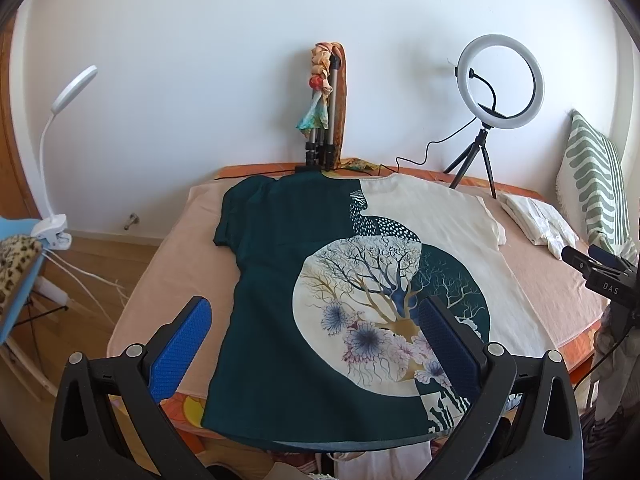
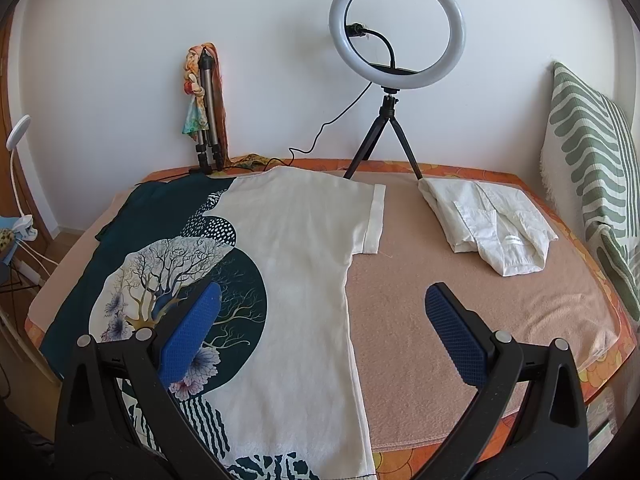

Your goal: Fold small clothes

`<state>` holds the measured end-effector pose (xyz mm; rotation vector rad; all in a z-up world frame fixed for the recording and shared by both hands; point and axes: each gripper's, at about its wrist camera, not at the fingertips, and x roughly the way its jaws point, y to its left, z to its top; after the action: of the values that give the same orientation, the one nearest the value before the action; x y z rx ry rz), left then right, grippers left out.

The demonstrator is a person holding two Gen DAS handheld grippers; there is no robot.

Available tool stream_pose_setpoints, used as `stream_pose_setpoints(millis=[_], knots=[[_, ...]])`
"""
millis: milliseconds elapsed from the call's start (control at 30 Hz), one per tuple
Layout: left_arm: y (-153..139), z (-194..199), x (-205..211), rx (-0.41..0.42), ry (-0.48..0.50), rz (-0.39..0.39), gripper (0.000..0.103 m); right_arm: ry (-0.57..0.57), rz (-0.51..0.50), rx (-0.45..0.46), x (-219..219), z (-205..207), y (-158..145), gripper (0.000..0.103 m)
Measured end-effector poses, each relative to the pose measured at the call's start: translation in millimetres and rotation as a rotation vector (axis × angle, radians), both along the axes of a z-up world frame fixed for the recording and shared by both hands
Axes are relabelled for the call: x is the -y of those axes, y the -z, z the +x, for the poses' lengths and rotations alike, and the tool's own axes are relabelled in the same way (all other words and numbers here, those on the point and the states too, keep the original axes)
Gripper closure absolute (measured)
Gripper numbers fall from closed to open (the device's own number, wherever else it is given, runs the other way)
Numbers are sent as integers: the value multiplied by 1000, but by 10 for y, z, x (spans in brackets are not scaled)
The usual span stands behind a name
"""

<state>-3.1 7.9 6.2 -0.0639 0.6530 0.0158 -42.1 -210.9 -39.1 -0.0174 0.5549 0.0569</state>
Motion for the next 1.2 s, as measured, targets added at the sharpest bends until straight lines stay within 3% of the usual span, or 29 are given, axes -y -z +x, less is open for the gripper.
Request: stream_pose_setpoints(millis=[1200], knots=[[-12, -38, -7, 22, -7, -5, 0, -7, -15, -2, -30, 14, 15, 0]])
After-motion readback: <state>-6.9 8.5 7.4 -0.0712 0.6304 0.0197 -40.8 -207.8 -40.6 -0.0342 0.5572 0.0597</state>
